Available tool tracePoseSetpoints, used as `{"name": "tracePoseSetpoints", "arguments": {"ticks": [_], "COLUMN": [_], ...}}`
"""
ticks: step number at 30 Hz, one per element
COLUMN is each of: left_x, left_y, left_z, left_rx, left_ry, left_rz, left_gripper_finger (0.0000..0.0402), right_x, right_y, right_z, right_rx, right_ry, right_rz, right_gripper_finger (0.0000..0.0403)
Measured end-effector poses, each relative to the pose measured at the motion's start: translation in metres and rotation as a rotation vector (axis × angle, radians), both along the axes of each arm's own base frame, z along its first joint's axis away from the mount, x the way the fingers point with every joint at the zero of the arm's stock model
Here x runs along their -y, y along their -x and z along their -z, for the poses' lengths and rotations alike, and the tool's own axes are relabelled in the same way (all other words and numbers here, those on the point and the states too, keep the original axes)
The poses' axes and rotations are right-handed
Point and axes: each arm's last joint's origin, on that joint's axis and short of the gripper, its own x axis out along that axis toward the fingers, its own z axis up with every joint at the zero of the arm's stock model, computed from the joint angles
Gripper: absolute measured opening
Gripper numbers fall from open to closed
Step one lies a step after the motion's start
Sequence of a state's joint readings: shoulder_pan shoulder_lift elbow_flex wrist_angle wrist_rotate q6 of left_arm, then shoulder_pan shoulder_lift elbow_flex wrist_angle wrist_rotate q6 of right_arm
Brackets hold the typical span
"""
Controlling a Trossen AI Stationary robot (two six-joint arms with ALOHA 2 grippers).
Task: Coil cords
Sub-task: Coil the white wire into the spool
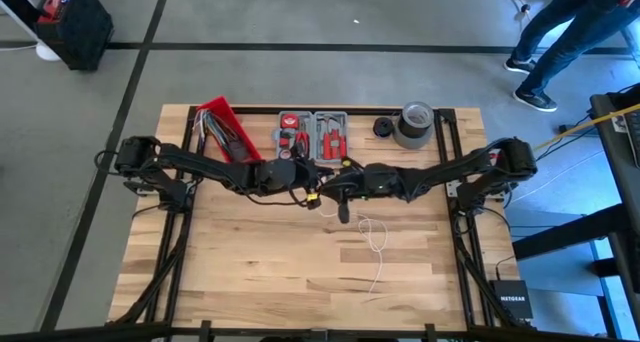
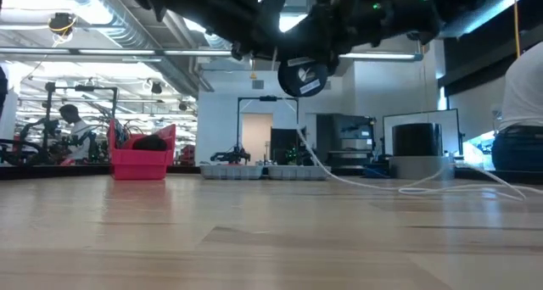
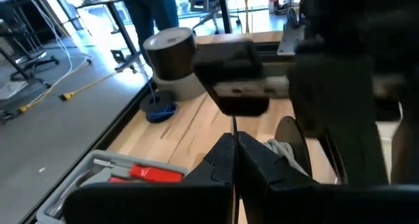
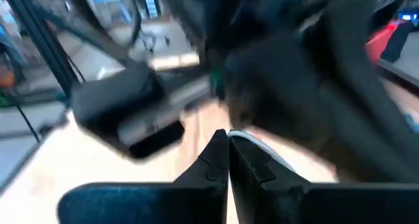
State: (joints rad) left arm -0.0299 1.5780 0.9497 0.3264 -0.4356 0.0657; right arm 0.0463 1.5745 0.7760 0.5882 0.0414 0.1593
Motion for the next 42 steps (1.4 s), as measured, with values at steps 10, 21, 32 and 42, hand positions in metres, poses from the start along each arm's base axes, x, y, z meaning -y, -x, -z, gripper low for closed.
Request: {"name": "tracePoseSetpoints", "arguments": {"ticks": [10,21,32,42], "left_x": [0.000,0.001,0.003,0.003], "left_y": [0.001,0.002,0.002,0.002], "left_z": [-0.001,-0.007,-0.007,-0.007], "left_rx": [0.009,0.052,0.042,0.052], "left_ry": [0.028,0.049,0.042,0.048], "left_rz": [-0.007,-0.005,0.003,0.001], "left_gripper_finger": [0.0000,0.0000,0.0000,0.0000], "right_x": [0.000,0.001,-0.005,-0.035], "right_y": [0.003,0.011,0.040,0.043], "right_z": [0.022,0.035,0.000,0.060], "right_rx": [-0.232,-0.391,-0.571,-0.118], "right_ry": [0.031,0.031,0.075,0.209], "right_rz": [0.005,0.016,-0.005,0.011], "right_gripper_finger": [0.0008,0.0040,0.0136,0.0151]}}
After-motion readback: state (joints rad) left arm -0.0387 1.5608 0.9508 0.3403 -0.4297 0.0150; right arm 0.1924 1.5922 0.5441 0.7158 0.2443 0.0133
